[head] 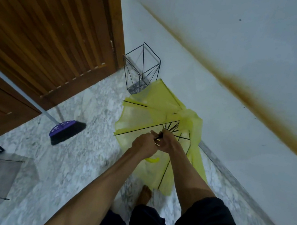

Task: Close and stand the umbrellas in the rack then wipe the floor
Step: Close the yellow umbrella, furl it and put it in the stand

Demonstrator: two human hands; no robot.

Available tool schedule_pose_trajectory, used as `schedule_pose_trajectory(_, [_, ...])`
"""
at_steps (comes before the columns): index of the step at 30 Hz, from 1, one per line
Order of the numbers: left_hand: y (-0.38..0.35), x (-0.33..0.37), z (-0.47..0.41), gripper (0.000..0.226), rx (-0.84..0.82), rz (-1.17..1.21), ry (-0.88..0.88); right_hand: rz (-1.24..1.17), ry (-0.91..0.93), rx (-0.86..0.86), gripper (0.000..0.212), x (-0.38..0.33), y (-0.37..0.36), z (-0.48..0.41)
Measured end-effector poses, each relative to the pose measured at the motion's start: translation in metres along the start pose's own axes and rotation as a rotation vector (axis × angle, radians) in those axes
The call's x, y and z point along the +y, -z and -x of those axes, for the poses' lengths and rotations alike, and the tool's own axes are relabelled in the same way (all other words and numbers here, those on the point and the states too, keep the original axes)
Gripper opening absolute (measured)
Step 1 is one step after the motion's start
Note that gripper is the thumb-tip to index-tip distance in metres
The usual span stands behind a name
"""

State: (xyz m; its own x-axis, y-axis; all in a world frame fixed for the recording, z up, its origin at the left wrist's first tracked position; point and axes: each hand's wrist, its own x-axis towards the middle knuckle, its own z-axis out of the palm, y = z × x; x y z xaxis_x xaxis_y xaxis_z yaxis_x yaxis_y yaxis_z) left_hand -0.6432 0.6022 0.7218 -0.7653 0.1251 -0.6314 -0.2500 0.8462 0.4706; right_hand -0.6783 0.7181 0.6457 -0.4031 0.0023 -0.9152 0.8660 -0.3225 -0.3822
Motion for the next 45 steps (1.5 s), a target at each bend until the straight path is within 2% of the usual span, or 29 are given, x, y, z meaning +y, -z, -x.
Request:
schedule_pose_trajectory(4, [-0.002, 0.007, -0.003, 0.036, 0.055, 0.019, 0.033, 0.092, 0.035, 0.062, 0.034, 0.002, -0.012, 0.004])
schedule_pose_trajectory(8, [-0.005, 0.009, -0.002, 0.052, 0.057, 0.016, 0.056, 0.115, 0.080, 0.130, 0.025, 0.004, -0.019, 0.004])
schedule_pose_trajectory(11, [-0.007, 0.009, 0.000, 0.033, 0.032, -0.027, 0.001, 0.037, 0.072, 0.048, 0.034, 0.001, -0.016, 0.005])
schedule_pose_trajectory(14, [-0.007, 0.007, 0.001, 0.030, 0.026, -0.079, 0.005, -0.014, 0.072, -0.070, 0.035, 0.000, -0.014, 0.012])
schedule_pose_trajectory(19, [-0.014, 0.004, 0.015, 0.027, 0.117, -0.307, -0.023, 0.128, 0.014, -0.083, 0.020, -0.004, -0.020, 0.029])
schedule_pose_trajectory(22, [-0.017, -0.003, 0.019, 0.025, 0.152, -0.368, -0.042, 0.152, -0.009, -0.106, 0.028, -0.004, -0.023, 0.028])
schedule_pose_trajectory(24, [-0.011, -0.004, 0.018, 0.028, 0.122, -0.243, -0.022, 0.090, -0.006, -0.149, 0.032, -0.004, -0.024, 0.024])
schedule_pose_trajectory(28, [0.005, -0.007, 0.010, 0.045, -0.036, 0.218, 0.043, -0.076, 0.027, -0.229, 0.042, -0.010, -0.027, 0.029])
schedule_pose_trajectory(31, [0.015, -0.009, 0.015, 0.032, -0.262, 0.372, 0.079, -0.057, 0.074, -0.115, 0.038, -0.010, -0.024, 0.036])
schedule_pose_trajectory(33, [0.029, -0.012, 0.018, 0.039, -0.415, 0.351, 0.148, 0.050, 0.104, 0.006, 0.033, -0.006, -0.014, 0.036])
schedule_pose_trajectory(35, [0.044, -0.017, 0.013, 0.038, -0.434, 0.217, 0.113, 0.283, 0.131, 0.078, 0.033, -0.002, 0.001, 0.042])
schedule_pose_trajectory(39, [0.077, -0.019, -0.003, 0.026, -0.236, -0.099, -0.076, 0.902, 0.270, 0.324, 0.024, 0.003, 0.033, 0.057])
schedule_pose_trajectory(41, [0.090, -0.010, -0.008, 0.009, -0.092, -0.283, -0.236, 1.013, 0.339, 0.444, 0.015, 0.007, 0.046, 0.065])
schedule_pose_trajectory(42, [0.094, -0.004, -0.011, 0.010, -0.046, -0.346, -0.303, 1.032, 0.384, 0.501, 0.020, 0.009, 0.053, 0.073])
schedule_pose_trajectory(45, [0.098, 0.024, -0.020, 0.053, 0.091, -0.471, -0.464, 1.185, 0.526, 0.595, 0.031, 0.007, 0.068, 0.104])
